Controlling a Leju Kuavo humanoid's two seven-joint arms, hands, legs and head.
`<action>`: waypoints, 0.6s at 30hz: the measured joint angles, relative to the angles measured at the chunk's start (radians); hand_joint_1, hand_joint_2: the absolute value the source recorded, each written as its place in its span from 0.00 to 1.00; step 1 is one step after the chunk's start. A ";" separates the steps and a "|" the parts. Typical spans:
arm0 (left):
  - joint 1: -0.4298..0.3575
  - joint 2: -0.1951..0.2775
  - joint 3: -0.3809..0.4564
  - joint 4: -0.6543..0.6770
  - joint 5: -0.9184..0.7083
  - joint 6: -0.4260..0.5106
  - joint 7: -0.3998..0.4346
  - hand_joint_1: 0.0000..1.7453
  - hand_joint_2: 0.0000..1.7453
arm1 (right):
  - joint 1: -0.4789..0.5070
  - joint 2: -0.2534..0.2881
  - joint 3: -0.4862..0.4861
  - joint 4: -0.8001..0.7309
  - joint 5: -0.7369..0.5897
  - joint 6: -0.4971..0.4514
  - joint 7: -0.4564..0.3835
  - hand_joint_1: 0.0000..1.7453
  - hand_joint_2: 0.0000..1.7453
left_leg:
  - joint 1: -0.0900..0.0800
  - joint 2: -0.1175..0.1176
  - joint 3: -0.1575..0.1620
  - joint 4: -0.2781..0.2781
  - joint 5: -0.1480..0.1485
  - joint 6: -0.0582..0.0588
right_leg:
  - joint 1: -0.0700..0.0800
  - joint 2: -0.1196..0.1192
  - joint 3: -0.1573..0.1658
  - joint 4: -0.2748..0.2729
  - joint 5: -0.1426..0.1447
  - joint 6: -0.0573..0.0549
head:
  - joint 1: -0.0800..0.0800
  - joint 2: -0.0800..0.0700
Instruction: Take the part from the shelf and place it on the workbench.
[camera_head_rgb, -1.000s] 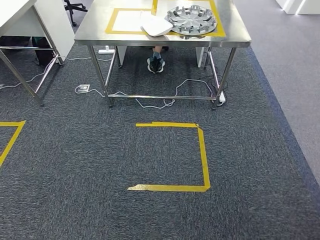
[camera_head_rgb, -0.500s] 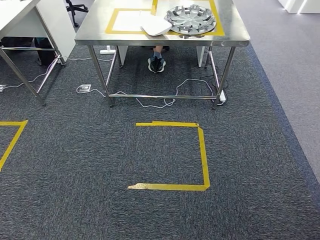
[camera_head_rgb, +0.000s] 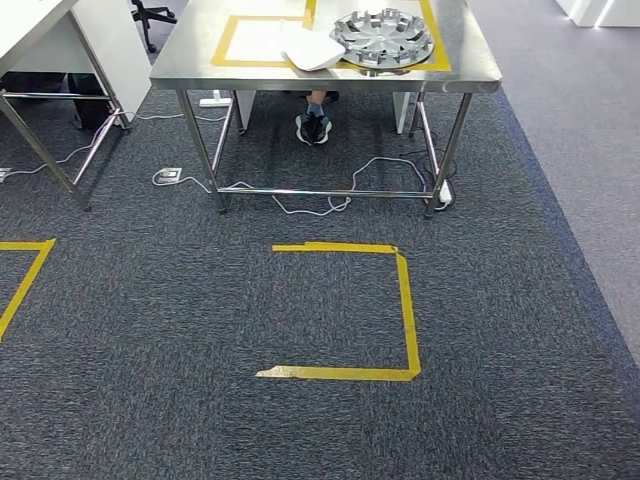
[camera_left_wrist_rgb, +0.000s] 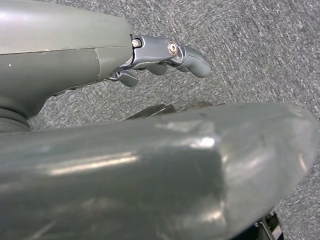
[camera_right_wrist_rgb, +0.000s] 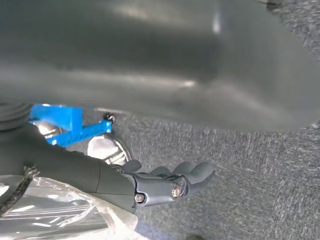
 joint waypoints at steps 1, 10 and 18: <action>0.000 0.001 -0.003 0.000 0.003 0.001 -0.002 0.00 0.00 | 0.000 -0.006 0.011 0.000 -0.019 -0.014 -0.003 0.00 0.00 | 0.000 0.000 0.000 0.000 0.000 0.000 | 0.000 0.000 0.000 0.000 0.000 0.000 | 0.000 0.000; 0.000 0.004 -0.015 0.000 0.022 0.003 -0.018 0.00 0.00 | -0.007 -0.072 0.127 0.000 -0.202 -0.138 -0.039 0.00 0.00 | -0.002 0.000 -0.002 0.003 -0.001 0.002 | -0.001 0.000 -0.001 0.000 0.001 0.002 | 0.000 0.000; -0.003 0.011 -0.026 0.000 0.030 0.003 -0.030 0.00 0.00 | -0.027 -0.117 0.205 0.001 -0.284 -0.189 -0.051 0.00 0.00 | 0.001 0.004 -0.003 -0.006 0.004 0.022 | -0.004 0.002 -0.007 0.013 -0.013 0.019 | 0.001 0.000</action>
